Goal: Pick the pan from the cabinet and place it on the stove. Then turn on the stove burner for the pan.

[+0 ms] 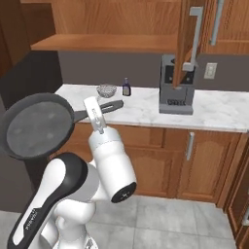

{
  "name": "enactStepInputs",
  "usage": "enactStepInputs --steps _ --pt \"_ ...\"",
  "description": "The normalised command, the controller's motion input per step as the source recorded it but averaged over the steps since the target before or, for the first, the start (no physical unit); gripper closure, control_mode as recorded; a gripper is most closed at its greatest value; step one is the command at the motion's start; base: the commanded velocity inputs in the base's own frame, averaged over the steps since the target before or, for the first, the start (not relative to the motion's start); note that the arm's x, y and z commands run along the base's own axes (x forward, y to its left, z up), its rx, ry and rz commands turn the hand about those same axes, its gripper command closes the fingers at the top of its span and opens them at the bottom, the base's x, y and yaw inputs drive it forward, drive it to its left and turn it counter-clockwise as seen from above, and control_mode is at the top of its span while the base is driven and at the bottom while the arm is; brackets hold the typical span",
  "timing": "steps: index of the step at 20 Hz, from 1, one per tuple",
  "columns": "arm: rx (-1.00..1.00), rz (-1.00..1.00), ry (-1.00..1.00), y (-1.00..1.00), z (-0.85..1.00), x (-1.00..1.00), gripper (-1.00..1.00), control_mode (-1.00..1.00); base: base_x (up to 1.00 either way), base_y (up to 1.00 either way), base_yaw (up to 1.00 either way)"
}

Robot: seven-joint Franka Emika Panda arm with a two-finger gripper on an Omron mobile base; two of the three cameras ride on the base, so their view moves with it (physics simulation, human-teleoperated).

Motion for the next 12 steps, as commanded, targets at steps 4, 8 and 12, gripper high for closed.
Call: enactStepInputs --steps 4,8,12 --pt "0.00 0.00 0.00 0.00 0.00 0.00 1.00 1.00 -0.17 -0.10 -0.28" --pt "0.00 0.00 0.00 0.00 0.00 0.00 1.00 1.00 -0.34 -0.03 -0.35" --pt "0.00 0.00 0.00 0.00 0.00 0.00 1.00 1.00 -0.25 -0.01 -0.45"
